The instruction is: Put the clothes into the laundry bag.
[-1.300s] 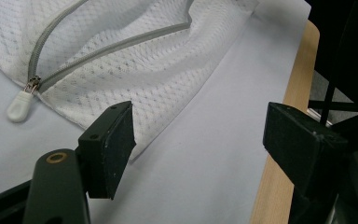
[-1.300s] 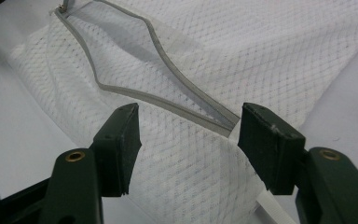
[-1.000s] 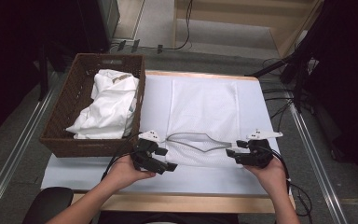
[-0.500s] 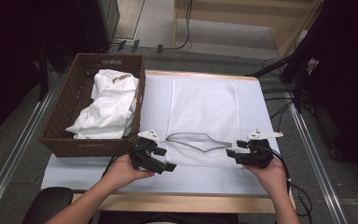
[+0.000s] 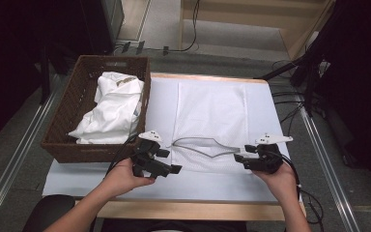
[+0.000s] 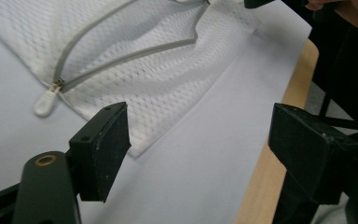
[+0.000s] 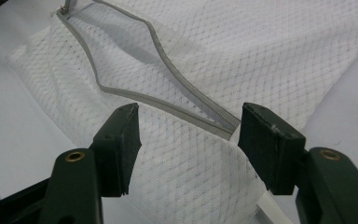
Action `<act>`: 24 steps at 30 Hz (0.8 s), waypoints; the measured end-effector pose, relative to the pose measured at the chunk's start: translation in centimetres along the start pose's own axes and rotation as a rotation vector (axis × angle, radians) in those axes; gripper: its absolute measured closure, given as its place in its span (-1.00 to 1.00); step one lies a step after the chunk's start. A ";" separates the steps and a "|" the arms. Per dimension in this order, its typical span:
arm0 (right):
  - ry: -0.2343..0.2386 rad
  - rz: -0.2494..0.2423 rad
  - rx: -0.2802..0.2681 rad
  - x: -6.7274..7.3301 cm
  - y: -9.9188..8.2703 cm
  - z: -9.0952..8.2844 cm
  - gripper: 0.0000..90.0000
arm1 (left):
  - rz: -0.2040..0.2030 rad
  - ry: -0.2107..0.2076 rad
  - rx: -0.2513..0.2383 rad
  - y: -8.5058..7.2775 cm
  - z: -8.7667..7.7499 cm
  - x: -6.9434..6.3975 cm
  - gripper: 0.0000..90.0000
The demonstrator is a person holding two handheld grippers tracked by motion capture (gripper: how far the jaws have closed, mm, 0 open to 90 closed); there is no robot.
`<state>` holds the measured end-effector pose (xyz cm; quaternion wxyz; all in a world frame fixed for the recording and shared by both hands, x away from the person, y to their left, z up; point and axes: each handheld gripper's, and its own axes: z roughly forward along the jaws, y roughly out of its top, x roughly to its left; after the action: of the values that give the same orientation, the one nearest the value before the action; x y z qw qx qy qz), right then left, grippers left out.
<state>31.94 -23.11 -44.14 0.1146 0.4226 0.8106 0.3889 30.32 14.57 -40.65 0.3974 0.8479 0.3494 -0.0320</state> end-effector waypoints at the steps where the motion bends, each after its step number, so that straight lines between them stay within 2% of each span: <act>1: 0.000 0.000 0.001 0.0 0.0 0.0 -0.12 | 0.001 0.045 -0.007 0.0 0.0 -0.2 -0.47; 2: 0.001 -0.004 -0.003 0.0 0.1 0.1 -0.12 | 0.012 0.036 -0.001 0.0 -0.1 -0.2 -0.50; 5: 0.001 -0.005 -0.001 0.0 0.2 0.2 -0.12 | 0.039 -0.029 0.011 -0.1 -0.5 -0.3 -0.57; 6: 0.006 -0.009 -0.004 0.1 0.3 0.3 -0.12 | 0.071 -0.055 0.029 -0.2 -0.7 -0.4 -0.57; 7: 0.006 -0.009 -0.004 0.1 0.3 0.3 -0.12 | 0.071 -0.055 0.029 -0.2 -0.7 -0.4 -0.57; 8: 0.006 -0.014 -0.001 0.1 0.4 0.4 -0.12 | 0.082 -0.104 0.057 -0.3 -0.9 -0.5 -0.66; 9: 0.006 -0.014 -0.001 0.1 0.4 0.4 -0.12 | 0.082 -0.104 0.057 -0.3 -0.9 -0.5 -0.78; 10: 0.007 -0.013 -0.004 0.1 0.4 0.4 -0.12 | 0.084 -0.101 0.054 -0.2 -0.9 -0.7 -0.78; 11: 0.010 -0.013 -0.002 0.1 0.5 0.5 -0.12 | 0.086 -0.101 0.052 -0.2 -1.0 -0.8 -0.95; 12: 0.014 -0.019 -0.004 0.1 0.6 0.6 -0.12 | 0.084 -0.106 0.046 -0.1 -1.2 -0.9 -1.00; 17: 0.018 -0.023 -0.001 0.2 0.9 0.8 -0.12 | 0.057 -0.121 0.028 0.0 -1.8 -1.0 -0.99; 21: 0.022 -0.028 -0.004 0.2 1.1 1.0 -0.12 | 0.048 -0.137 0.009 -0.1 -2.5 -0.9 -0.84; 24: 0.024 -0.034 -0.002 0.2 1.2 1.1 -0.12 | 0.056 -0.103 0.012 0.2 -3.2 -1.1 -0.82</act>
<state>33.12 -21.98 -43.98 0.1119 0.4041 0.8186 0.3926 28.88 16.08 -38.04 0.4105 0.8570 0.3044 -0.0663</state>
